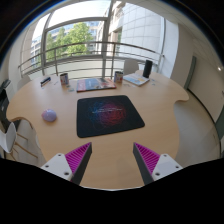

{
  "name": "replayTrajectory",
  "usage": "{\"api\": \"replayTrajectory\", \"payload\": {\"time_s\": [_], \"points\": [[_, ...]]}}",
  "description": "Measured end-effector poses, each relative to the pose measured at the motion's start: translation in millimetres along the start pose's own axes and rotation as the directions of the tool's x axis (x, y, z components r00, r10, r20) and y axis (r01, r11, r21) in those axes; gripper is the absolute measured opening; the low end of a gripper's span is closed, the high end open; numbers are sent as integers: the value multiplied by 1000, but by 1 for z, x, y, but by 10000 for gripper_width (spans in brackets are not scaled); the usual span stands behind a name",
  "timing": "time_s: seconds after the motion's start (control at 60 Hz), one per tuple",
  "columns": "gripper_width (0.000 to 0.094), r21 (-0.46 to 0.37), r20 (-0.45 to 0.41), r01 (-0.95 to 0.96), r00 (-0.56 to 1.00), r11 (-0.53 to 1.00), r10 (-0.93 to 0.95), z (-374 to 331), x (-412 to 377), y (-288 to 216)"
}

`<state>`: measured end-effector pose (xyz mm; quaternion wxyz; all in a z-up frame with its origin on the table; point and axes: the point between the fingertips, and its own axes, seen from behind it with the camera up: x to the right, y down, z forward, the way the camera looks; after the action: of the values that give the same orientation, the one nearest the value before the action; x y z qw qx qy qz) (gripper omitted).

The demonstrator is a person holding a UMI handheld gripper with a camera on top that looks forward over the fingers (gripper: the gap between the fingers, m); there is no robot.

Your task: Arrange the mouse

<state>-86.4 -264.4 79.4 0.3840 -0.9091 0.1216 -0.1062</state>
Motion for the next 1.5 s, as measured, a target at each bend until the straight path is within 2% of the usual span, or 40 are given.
{"api": "replayTrajectory", "payload": {"time_s": [0.167,0.417,0.733,0.917,0.983,1.117,1.333,1.367,1.433,1.5], "points": [[852,2,106,31,994,1000,-31,27,-118,6],[850,55,223,101,969,993,-111,85,-246,-28],[847,66,268,192,942,979,-203,157,-302,-68],[839,70,244,184,950,980,-196,191,-305,-95],[802,62,248,169,952,984,-180,202,-306,-98],[568,71,276,142,948,987,-157,203,-319,-101],[423,59,245,170,953,984,-180,203,-318,-103],[423,64,241,189,950,980,-199,198,-319,-104],[424,116,257,196,941,974,-220,174,-325,-124],[422,213,271,183,933,960,-238,134,-324,-164]]}}
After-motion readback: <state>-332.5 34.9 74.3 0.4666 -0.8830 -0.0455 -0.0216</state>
